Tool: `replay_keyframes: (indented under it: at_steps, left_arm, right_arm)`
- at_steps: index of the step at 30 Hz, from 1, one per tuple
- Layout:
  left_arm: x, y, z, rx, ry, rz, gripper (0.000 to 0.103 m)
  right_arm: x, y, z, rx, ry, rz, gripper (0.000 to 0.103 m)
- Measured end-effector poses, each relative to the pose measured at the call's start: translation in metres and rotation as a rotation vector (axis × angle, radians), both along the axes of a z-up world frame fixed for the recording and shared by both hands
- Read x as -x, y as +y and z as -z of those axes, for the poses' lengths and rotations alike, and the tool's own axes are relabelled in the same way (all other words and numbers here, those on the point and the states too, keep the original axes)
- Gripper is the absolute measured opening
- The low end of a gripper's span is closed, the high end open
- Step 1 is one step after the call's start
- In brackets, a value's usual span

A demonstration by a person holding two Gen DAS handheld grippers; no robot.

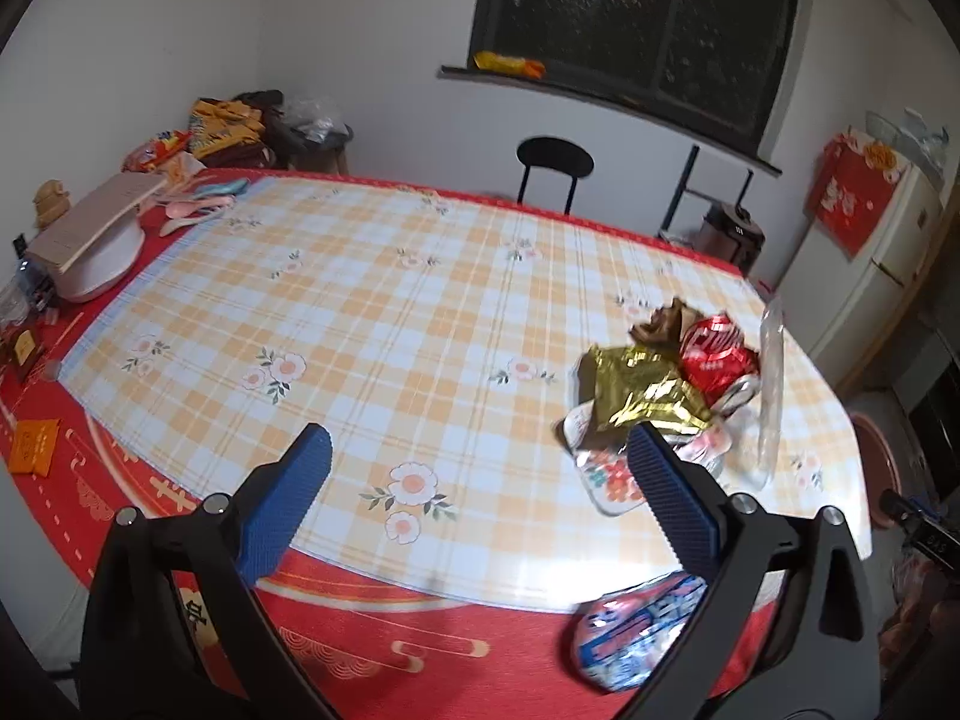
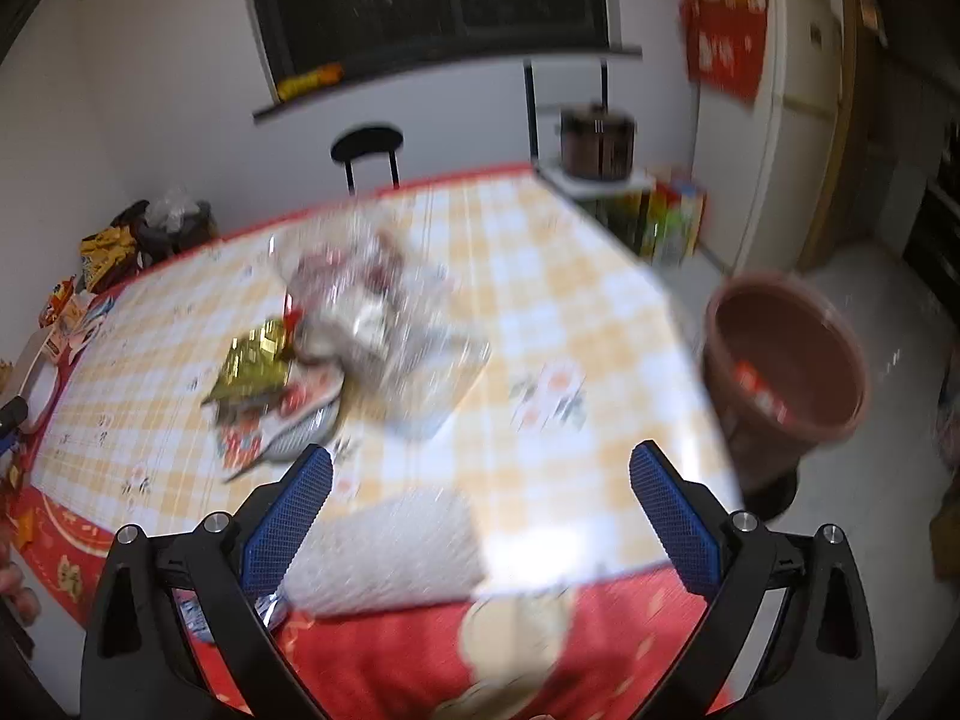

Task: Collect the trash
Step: 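Return both tools to the table and grasp the white foam net with the right tool, then grasp the blue snack wrapper with the left tool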

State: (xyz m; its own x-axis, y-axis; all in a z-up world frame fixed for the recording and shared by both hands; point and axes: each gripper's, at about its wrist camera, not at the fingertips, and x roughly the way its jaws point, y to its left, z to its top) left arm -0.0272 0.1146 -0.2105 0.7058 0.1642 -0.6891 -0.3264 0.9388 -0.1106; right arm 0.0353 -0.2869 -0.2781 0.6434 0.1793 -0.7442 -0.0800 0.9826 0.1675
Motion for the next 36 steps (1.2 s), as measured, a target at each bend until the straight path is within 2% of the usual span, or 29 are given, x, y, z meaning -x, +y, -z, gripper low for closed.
replay_keyframes:
  at_steps: [3,7,10,14,17,19,21,23,29,32,36]
  left_arm:
    - [-0.004,0.004,0.016,0.016,0.037,0.032,0.097]
    - [-0.006,0.002,0.03,0.028,0.054,0.077,0.097]
    - [-0.008,-0.001,0.039,0.031,0.067,0.105,0.097]
    - [-0.01,-0.004,0.049,0.045,0.08,0.129,0.097]
    - [-0.01,-0.008,0.056,0.052,0.083,0.167,0.097]
    - [-0.011,-0.01,0.061,0.061,0.092,0.192,0.097]
    - [-0.012,-0.013,0.066,0.078,0.105,0.22,0.097]
    - [-0.012,-0.017,0.071,0.091,0.116,0.254,0.097]
    - [-0.022,-0.04,0.088,0.126,0.153,0.398,0.096]
    - [-0.029,-0.053,0.096,0.156,0.177,0.474,0.093]
    - [-0.041,-0.071,0.106,0.165,0.215,0.584,0.081]
  right_arm:
    - [0.001,0.014,0.02,-0.037,0.077,0.008,0.098]
    - [-0.009,0.032,0.049,-0.155,0.236,0.027,0.098]
    - [-0.017,0.048,0.067,-0.197,0.309,0.05,0.098]
    - [-0.031,0.054,0.076,-0.177,0.331,0.145,0.098]
    - [-0.042,0.049,0.08,-0.203,0.349,0.205,0.098]
    - [-0.045,0.051,0.081,-0.213,0.35,0.198,0.097]
    - [-0.044,0.054,0.079,-0.176,0.352,0.179,0.087]
    - [-0.044,0.054,0.078,-0.166,0.345,0.147,0.066]
    - [-0.034,0.043,0.065,-0.157,0.287,0.082,0.037]
    - [-0.029,0.041,0.058,-0.148,0.253,0.048,0.028]
    - [-0.023,0.039,0.047,-0.151,0.201,0.009,0.025]
